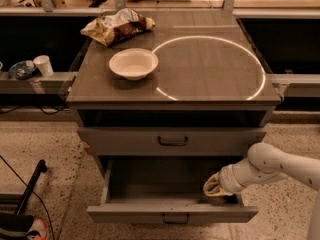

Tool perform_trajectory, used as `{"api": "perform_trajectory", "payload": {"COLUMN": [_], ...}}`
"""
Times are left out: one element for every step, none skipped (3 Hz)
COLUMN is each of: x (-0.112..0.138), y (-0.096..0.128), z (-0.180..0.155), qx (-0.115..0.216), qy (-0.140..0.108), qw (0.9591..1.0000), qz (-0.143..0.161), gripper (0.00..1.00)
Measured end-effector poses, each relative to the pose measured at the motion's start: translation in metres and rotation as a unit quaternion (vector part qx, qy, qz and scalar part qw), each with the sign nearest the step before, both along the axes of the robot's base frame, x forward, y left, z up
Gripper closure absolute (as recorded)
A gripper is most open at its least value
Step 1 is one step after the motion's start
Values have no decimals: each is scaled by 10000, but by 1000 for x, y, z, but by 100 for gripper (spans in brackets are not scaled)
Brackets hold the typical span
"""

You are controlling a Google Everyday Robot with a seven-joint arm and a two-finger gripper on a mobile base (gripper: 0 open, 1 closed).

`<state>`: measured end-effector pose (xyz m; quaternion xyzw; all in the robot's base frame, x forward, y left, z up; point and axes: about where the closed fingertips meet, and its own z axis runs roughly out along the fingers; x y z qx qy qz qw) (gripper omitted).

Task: Open middle drawer

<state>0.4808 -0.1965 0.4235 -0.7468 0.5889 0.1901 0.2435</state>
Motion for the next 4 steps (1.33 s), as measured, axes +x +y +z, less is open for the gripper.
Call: {"api": "perform_trajectory", "payload": {"x": [0, -9, -16, -26], "y": [-5, -3, -1, -2], "z": [-9, -29, -39, -39], "qx": [292, 371, 357, 487], "qy": [-167, -84, 58, 180], "qw": [9993, 9992, 9993, 9985], "qz": [-161, -150, -34, 160], "gripper": [100, 100, 100, 100]}}
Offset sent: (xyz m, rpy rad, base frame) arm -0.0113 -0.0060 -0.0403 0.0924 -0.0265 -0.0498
